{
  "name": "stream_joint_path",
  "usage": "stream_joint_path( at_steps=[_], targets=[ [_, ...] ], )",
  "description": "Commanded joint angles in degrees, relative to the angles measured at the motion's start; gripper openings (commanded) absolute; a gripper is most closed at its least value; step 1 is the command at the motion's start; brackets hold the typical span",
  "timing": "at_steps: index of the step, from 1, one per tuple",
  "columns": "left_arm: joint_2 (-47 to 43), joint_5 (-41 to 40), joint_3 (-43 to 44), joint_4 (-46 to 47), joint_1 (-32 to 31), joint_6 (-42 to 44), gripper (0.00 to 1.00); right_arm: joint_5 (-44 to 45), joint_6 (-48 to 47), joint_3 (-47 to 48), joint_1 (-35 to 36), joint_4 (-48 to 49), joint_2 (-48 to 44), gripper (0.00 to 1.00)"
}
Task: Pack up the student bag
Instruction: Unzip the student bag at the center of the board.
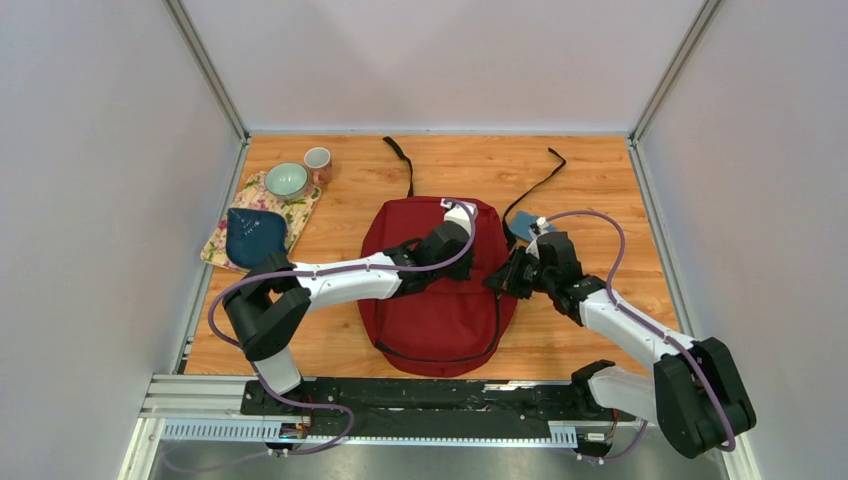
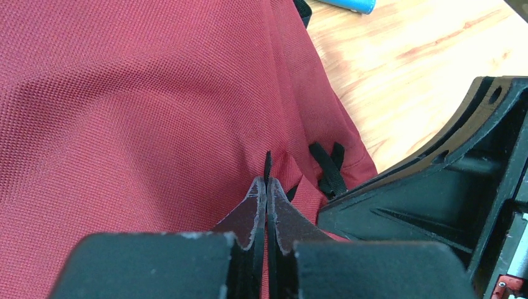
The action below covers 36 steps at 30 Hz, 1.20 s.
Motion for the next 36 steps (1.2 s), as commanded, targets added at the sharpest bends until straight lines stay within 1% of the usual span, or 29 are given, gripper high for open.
stream_joint_path(
  at_steps=[1, 6, 17, 22, 24, 26, 27, 30, 33, 35, 36],
  targets=[
    [-3.0, 0.8, -0.1, 2.6, 0.4, 0.4, 0.00, -3.6, -0.1, 0.4, -1.6, 4.6, 0.0, 0.00],
    [-3.1, 1.3, -0.3, 2.5, 0.4, 0.4, 0.00, -4.8, 0.9, -1.3, -2.5, 6.9, -1.4, 0.00],
    [-4.9, 0.8, -2.1, 3.1, 0.4, 0.9, 0.00, -4.7, 1.8, -2.5, -3.2, 6.7, -3.4, 0.00],
    [-6.8, -0.7, -3.5, 2.6, 0.4, 2.0, 0.00, -3.9, 2.1, -2.8, -3.5, 5.7, -3.7, 0.00],
    [-7.6, -2.9, -4.1, 1.2, 0.4, 3.5, 0.00, -3.1, 1.8, -2.9, -3.7, 5.4, -4.1, 0.00],
    [-9.3, -5.0, -4.9, 0.4, 0.4, 4.7, 0.00, -3.0, 1.8, -3.2, -3.9, 5.3, -4.8, 0.00],
    [-10.0, -7.7, -6.1, -1.8, 0.4, 6.2, 0.00, -3.0, 1.8, -3.4, -4.0, 3.8, -5.0, 0.00],
    [-14.0, -13.2, -9.9, -3.6, 0.8, 9.3, 0.00, -3.0, 1.7, -3.8, -4.2, 3.2, -5.6, 0.00],
    [-19.1, -15.9, -14.1, -5.7, 3.0, 10.5, 0.00, -3.3, 1.6, -4.1, -4.3, 2.9, -5.8, 0.00],
    [-23.9, -17.1, -16.6, -6.3, 5.1, 10.6, 0.00, -3.6, 1.6, -4.2, -4.3, 2.8, -5.7, 0.00],
    [-27.0, -18.0, -19.4, -6.6, 5.7, 10.6, 0.00, -3.7, 1.5, -4.2, -4.3, 2.9, -5.7, 0.00]
  ],
)
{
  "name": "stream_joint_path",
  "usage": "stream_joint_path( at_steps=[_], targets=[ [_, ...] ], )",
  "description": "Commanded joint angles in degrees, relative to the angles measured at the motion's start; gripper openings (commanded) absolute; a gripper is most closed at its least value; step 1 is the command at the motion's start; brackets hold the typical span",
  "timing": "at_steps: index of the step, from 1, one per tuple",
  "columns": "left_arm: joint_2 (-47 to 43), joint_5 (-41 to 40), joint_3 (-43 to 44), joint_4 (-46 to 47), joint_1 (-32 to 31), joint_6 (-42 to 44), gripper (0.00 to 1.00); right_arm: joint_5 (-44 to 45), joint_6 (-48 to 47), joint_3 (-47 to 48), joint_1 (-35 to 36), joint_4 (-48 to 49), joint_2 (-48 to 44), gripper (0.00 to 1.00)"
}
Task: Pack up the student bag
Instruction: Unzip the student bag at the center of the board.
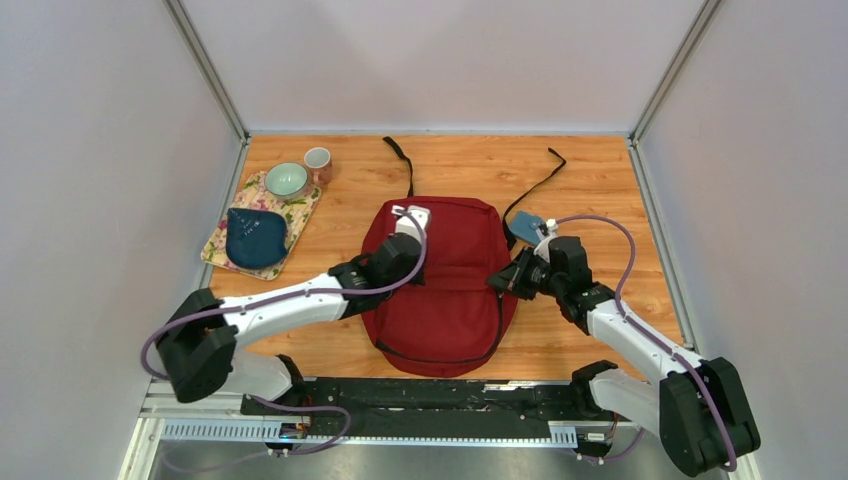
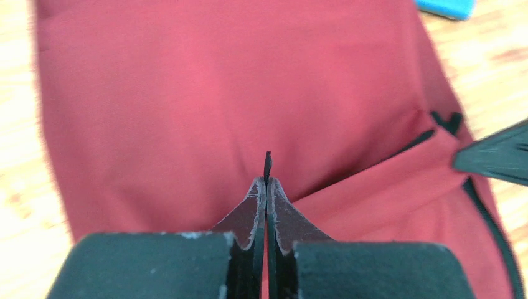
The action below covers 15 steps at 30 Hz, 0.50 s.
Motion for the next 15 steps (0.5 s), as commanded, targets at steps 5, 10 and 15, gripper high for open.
stream_joint_path(
  at_steps=[5, 10, 15],
  targets=[
    [-17.1, -10.1, -12.2, -6.1, 7.1, 2.8, 0.00, 0.6, -0.3, -0.6, -0.9, -0.3, -0.4, 0.00],
    [-21.6, -10.0, -15.9, -8.4, 8.4, 0.7, 0.00, -0.5, -0.4, -0.3, -0.8, 0.3, -0.2, 0.00],
    [-22.5, -9.9, -16.0, -11.8, 8.3, -0.6, 0.17, -0.7, -0.7, 0.4, -0.9, -0.7, -1.3, 0.16]
  ],
)
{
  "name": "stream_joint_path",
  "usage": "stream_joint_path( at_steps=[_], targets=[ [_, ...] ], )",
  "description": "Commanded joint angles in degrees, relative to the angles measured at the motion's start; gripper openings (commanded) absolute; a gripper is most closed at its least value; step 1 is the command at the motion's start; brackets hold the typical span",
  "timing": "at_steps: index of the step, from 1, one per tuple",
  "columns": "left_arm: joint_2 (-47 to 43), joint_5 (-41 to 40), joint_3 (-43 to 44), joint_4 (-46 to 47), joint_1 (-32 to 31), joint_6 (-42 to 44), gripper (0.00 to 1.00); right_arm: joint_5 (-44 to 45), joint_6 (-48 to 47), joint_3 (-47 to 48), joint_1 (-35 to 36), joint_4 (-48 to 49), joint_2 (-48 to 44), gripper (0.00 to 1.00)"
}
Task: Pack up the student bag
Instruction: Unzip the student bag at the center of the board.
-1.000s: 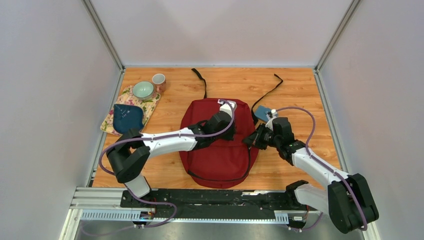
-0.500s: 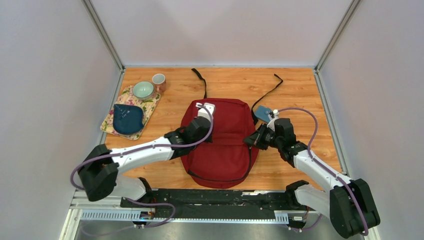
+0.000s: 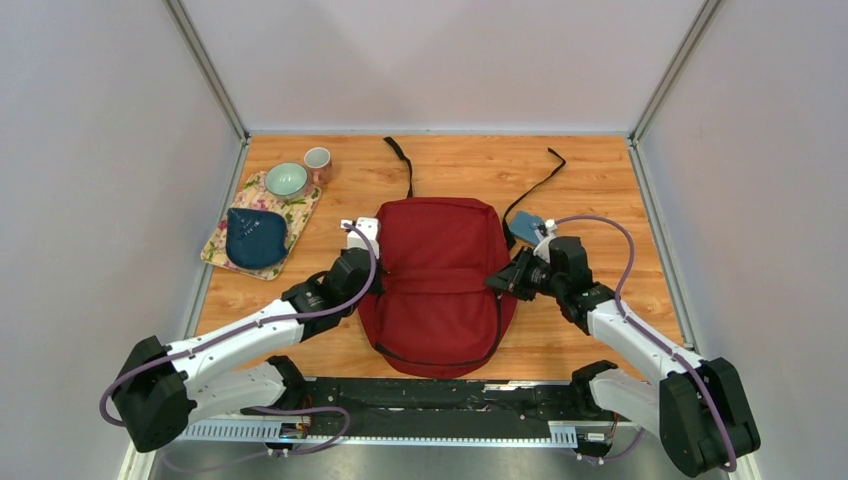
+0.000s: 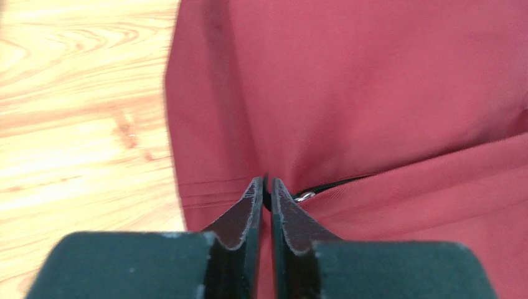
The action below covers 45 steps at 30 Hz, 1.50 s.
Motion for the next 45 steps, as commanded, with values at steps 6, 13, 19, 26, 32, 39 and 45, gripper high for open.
stream_joint_path(
  at_steps=[6, 13, 19, 26, 32, 39, 45],
  targets=[
    [-4.9, -2.7, -1.6, -8.7, 1.2, -0.2, 0.75, 3.0, -1.7, 1.6, -0.9, -4.8, -3.5, 0.52],
    [-10.2, -0.9, -2.7, -13.6, 1.3, 1.5, 0.76, 5.9, -3.8, 3.3, -0.9, -11.6, -8.2, 0.59],
    [-10.7, 2.6, -0.6, -16.6, 1.8, 6.3, 0.77, 9.8, -9.7, 8.3, -0.9, -19.1, -11.2, 0.63],
    [-9.1, 4.1, 1.5, -14.6, 2.2, 16.5, 0.78, 11.3, -11.9, 12.9, -0.9, -22.5, -10.6, 0.64],
    [-8.6, 15.1, -1.6, -7.7, 8.8, 24.1, 0.79, 12.7, -13.1, 16.0, -0.9, -23.7, -8.2, 0.65],
    [-7.3, 25.0, -0.8, -8.2, 18.9, 21.6, 0.80, 23.9, -16.4, 21.3, -1.0, -27.8, -5.4, 0.68],
    [-8.5, 23.5, -1.0, -9.2, 24.9, 18.9, 0.80, 33.7, -18.3, 28.0, -2.9, -30.5, 1.4, 0.72]
  ],
)
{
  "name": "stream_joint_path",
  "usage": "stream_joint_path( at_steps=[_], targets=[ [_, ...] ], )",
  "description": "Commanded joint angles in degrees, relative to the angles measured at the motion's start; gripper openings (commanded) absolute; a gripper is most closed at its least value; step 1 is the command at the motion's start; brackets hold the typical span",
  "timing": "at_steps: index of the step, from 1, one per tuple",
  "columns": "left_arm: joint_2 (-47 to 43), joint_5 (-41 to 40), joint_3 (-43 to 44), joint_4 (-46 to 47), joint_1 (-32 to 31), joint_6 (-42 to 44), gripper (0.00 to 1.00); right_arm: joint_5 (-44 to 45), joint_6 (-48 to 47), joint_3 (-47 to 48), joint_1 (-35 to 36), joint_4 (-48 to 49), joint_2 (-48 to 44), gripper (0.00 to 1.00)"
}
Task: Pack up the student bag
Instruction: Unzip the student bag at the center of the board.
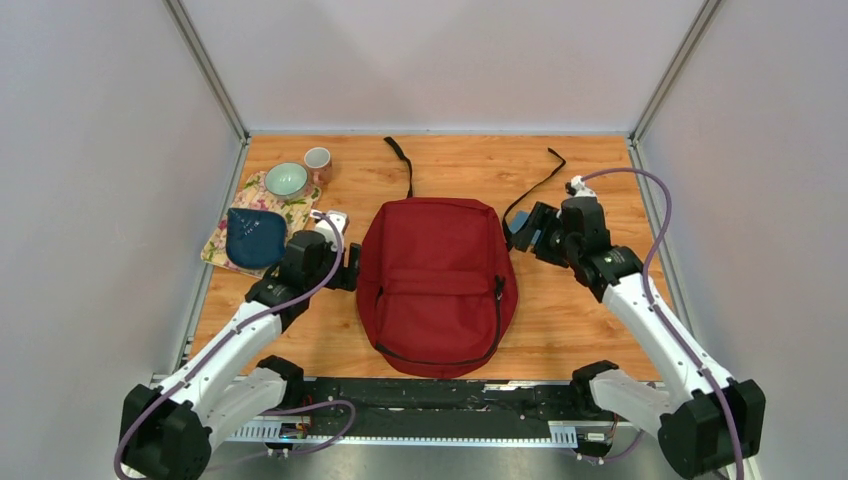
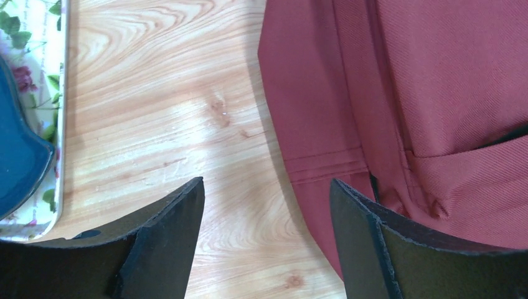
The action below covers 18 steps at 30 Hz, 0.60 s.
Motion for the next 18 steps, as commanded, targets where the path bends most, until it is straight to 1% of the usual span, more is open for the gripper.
stream_joint_path(
  at_steps=[1, 3, 4, 6, 7, 9, 10, 11, 13, 18],
  targets=[
    [-1.7, -0.1, 0.2, 0.8, 1.8, -0.7, 0.80, 9.2, -2.4, 6.1, -3.2, -2.1, 5.1, 0.72],
    [-4.0, -4.1, -0.4, 0.6, 2.2, -0.8, 0.81, 6.7, -2.0, 8.2, -5.3, -2.3, 9.2, 0.73],
    [-4.8, -7.6, -1.1, 0.7, 2.1, -0.8, 0.81, 6.0, -1.9, 8.9, -7.5, -2.3, 10.5, 0.73],
    [-7.3, -10.3, -1.8, 1.1, 2.3, -0.7, 0.81, 3.3, -1.7, 10.5, -9.9, -1.7, 14.5, 0.73],
    [-8.5, -12.0, -2.4, 1.5, 2.5, -0.5, 0.81, 2.2, -1.5, 11.1, -12.5, -1.3, 17.3, 0.73],
    [-9.3, -12.7, -2.9, 1.8, 2.6, -0.5, 0.81, -4.0, -1.0, 12.1, -15.2, 0.2, 19.9, 0.74],
    [-9.6, -13.0, -3.0, 1.7, 2.6, -0.4, 0.81, -5.4, -0.4, 12.2, -17.5, 1.2, 21.0, 0.75],
    [-9.5, -13.0, -2.9, 1.6, 2.7, -0.3, 0.81, -6.2, 0.0, 12.4, -17.9, 2.6, 23.5, 0.75],
    [-9.0, -12.7, -2.6, 1.3, 2.7, -0.1, 0.81, -8.0, 0.3, 13.3, -21.6, 4.1, 27.2, 0.75],
    [-7.7, -11.8, -1.7, 0.1, 2.8, -0.1, 0.82, -12.4, 0.0, 17.2, -24.8, 5.4, 35.3, 0.75]
  ],
)
